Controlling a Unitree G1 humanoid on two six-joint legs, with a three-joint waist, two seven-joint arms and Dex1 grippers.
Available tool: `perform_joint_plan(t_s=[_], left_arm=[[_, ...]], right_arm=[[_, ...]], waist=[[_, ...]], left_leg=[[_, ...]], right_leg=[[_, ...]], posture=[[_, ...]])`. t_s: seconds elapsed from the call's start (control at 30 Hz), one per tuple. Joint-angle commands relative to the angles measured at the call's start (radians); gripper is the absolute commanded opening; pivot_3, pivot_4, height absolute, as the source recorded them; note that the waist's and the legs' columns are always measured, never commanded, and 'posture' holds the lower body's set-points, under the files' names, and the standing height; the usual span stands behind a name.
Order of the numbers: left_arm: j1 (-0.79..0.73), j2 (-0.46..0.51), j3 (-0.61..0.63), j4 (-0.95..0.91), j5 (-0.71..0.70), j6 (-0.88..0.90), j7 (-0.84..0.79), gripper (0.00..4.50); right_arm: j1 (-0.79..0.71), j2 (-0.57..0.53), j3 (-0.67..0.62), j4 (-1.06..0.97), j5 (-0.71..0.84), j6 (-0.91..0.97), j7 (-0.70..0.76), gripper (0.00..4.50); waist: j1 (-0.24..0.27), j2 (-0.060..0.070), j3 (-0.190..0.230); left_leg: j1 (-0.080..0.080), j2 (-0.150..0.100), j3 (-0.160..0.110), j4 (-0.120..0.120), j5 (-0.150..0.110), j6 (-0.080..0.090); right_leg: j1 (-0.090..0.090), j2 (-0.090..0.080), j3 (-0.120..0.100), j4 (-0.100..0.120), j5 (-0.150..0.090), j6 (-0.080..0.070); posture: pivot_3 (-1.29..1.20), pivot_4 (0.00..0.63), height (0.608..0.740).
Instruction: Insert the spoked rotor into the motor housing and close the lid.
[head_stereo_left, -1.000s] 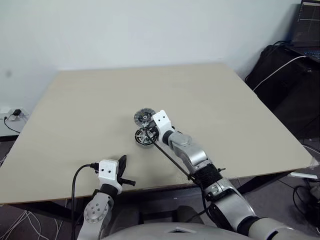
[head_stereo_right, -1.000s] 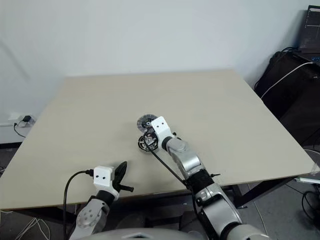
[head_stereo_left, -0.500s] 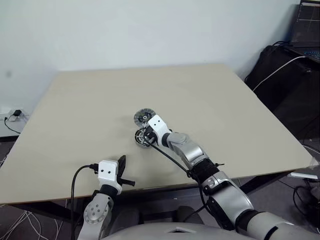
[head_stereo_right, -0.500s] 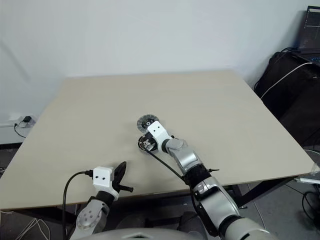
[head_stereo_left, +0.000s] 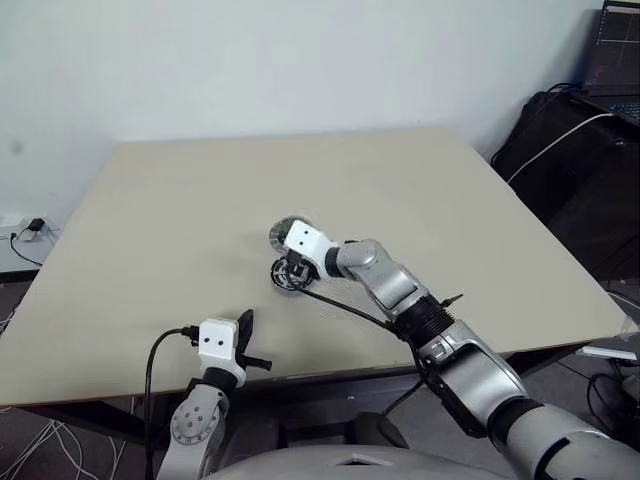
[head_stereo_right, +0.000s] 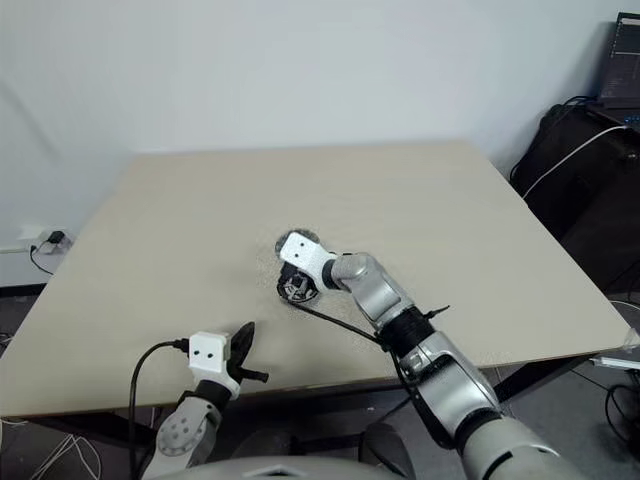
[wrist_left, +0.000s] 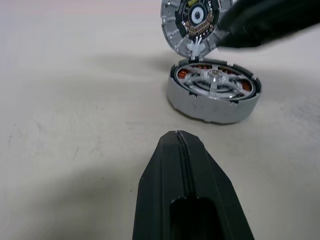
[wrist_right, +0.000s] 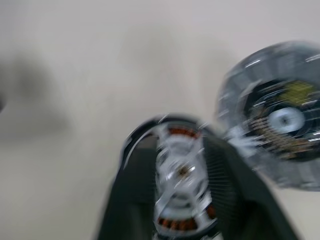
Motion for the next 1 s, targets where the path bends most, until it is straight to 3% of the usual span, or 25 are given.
perform_joint_plan(t_s=[0.03, 0.33, 1.0], left_arm=[[-0.008, -0.012, 0.003, -0.013, 0.001, -0.035, 0.01, 0.0], [0.001, -0.025, 0.0, -0.004, 0.002, -0.052, 0.025, 0.0], [0.017, -0.043, 0.001, 0.002, -0.003, -0.066, 0.039, 0.0]], right_arm=[[-0.077, -0.03, 0.048, -0.01, -0.043, -0.024, 0.104, 2.63], [-0.133, -0.045, 0.13, 0.055, -0.112, -0.065, 0.238, 2.63], [-0.128, -0.004, 0.142, 0.193, -0.193, -0.128, 0.256, 2.63]], waist=[[0.001, 0.0, 0.0], [0.004, 0.0, 0.0], [0.005, 0.0, -0.001]], left_leg=[[0.0, 0.0, 0.0, 0.0, 0.0, 0.0], [0.0, 0.0, 0.0, 0.0, -0.002, -0.003], [0.001, -0.001, -0.001, 0.0, -0.003, -0.006]], right_leg=[[0.0, 0.0, 0.0, 0.0, 0.0, 0.0], [0.0, -0.001, 0.0, 0.0, 0.0, 0.0], [0.0, -0.001, 0.0, 0.002, 0.0, 0.0]], posture=[[0.0, 0.0, 0.74], [0.0, 0.0, 0.74], [0.0, 0.0, 0.74]])
